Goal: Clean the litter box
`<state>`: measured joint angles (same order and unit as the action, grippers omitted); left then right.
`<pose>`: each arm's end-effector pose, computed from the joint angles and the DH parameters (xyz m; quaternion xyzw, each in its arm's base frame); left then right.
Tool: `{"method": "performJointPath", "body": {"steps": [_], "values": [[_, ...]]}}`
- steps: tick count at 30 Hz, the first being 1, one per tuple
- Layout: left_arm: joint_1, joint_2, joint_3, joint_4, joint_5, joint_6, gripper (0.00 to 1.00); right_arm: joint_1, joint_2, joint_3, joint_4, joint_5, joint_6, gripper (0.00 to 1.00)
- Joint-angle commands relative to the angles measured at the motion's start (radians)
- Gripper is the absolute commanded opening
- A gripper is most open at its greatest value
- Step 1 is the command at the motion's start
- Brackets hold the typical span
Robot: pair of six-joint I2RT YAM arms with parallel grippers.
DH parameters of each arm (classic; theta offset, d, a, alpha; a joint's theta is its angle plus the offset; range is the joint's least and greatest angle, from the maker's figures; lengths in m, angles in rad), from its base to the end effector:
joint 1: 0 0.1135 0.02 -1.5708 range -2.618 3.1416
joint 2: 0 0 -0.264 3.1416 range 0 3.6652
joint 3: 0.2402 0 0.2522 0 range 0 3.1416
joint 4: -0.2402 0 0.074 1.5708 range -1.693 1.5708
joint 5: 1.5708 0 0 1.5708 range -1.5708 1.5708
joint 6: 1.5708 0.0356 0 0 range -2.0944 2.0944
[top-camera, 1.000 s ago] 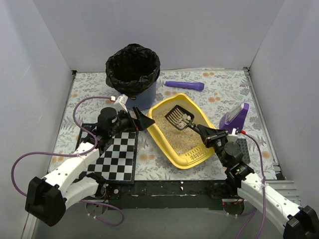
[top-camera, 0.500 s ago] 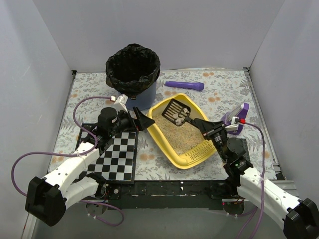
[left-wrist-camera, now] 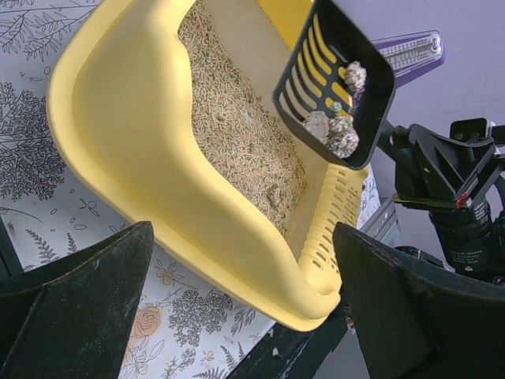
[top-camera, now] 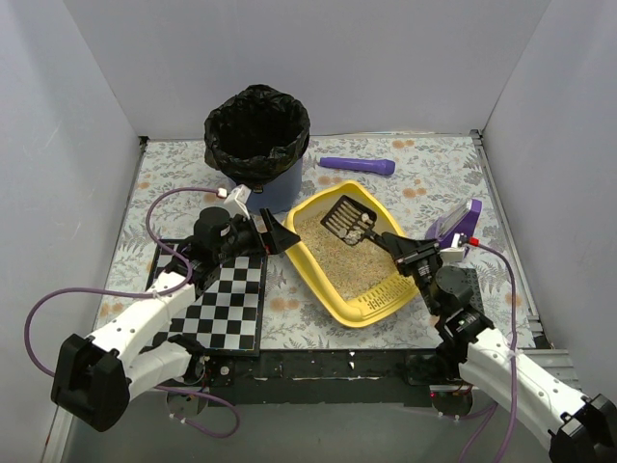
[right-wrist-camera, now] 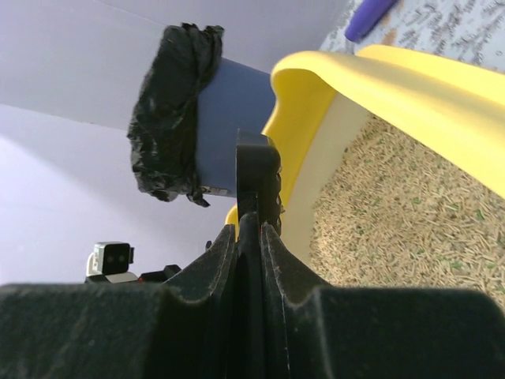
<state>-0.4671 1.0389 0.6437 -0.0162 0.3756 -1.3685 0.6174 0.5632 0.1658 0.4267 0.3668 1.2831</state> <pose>0.2026 -0.1168 0.2593 -0.2660 0.7844 -0.5223 0.2029 0.1322 0.0782 0.2181 0.3475 0.6046 0.5000 0.5135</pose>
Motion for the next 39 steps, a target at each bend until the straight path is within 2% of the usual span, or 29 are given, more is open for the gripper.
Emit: {"method": "performJointPath", "body": {"steps": [1,4,8,10,13,15,17,19,20,22,24,25,29,30,33,34,37,39], "values": [[-0.002,-0.027,0.014,0.01,-0.006,0.008,0.98,0.002,-0.046,0.067,0.037,0.03,-0.047,0.01],[-0.002,-0.008,0.017,0.01,0.025,0.006,0.98,0.002,-0.042,0.1,-0.138,0.113,0.055,0.01],[-0.002,0.016,0.017,0.056,0.043,0.0,0.98,0.002,0.05,0.067,0.072,-0.02,0.035,0.01],[-0.002,0.019,0.027,0.035,0.052,0.006,0.98,0.002,0.055,0.104,-0.015,0.007,0.021,0.01],[-0.002,0.0,0.019,0.032,0.052,0.013,0.98,0.002,-0.002,0.139,-0.188,0.136,0.019,0.01],[-0.002,-0.008,0.008,0.051,0.048,0.005,0.98,0.002,-0.046,0.133,-0.218,0.167,0.024,0.01],[-0.002,0.004,0.005,0.084,0.065,-0.004,0.98,0.004,-0.048,0.085,-0.082,0.102,0.036,0.01],[-0.002,0.035,0.01,0.107,0.109,-0.01,0.98,0.004,0.031,0.034,0.151,-0.027,0.01,0.01],[-0.002,0.045,0.011,0.116,0.133,-0.014,0.98,0.004,0.068,0.053,0.197,-0.063,-0.022,0.01],[-0.002,0.05,0.016,0.113,0.164,-0.014,0.98,0.004,0.093,0.127,0.06,-0.066,-0.047,0.01],[-0.002,0.03,0.019,0.082,0.139,-0.006,0.98,0.004,0.052,0.176,-0.178,0.039,-0.015,0.01],[-0.002,0.015,0.016,0.064,0.105,-0.004,0.98,0.004,0.025,0.172,-0.207,0.076,0.02,0.01],[-0.002,-0.01,-0.004,0.082,0.036,-0.018,0.98,0.004,-0.068,0.04,0.045,0.034,0.004,0.01],[-0.002,-0.005,-0.003,0.082,0.042,-0.02,0.98,0.004,-0.077,0.032,0.044,0.034,0.005,0.01],[-0.002,0.006,0.008,0.067,0.065,-0.017,0.98,0.004,-0.117,0.063,-0.151,0.103,0.117,0.01],[-0.002,0.006,0.004,0.071,0.063,-0.021,0.98,0.004,-0.114,0.051,-0.117,0.077,0.133,0.01],[-0.002,0.009,0.001,0.079,0.054,-0.035,0.98,0.004,-0.047,-0.003,0.13,-0.044,0.087,0.01],[-0.002,0.007,0.023,0.044,0.055,-0.026,0.98,0.004,-0.034,0.021,0.098,-0.039,0.087,0.01]]}}
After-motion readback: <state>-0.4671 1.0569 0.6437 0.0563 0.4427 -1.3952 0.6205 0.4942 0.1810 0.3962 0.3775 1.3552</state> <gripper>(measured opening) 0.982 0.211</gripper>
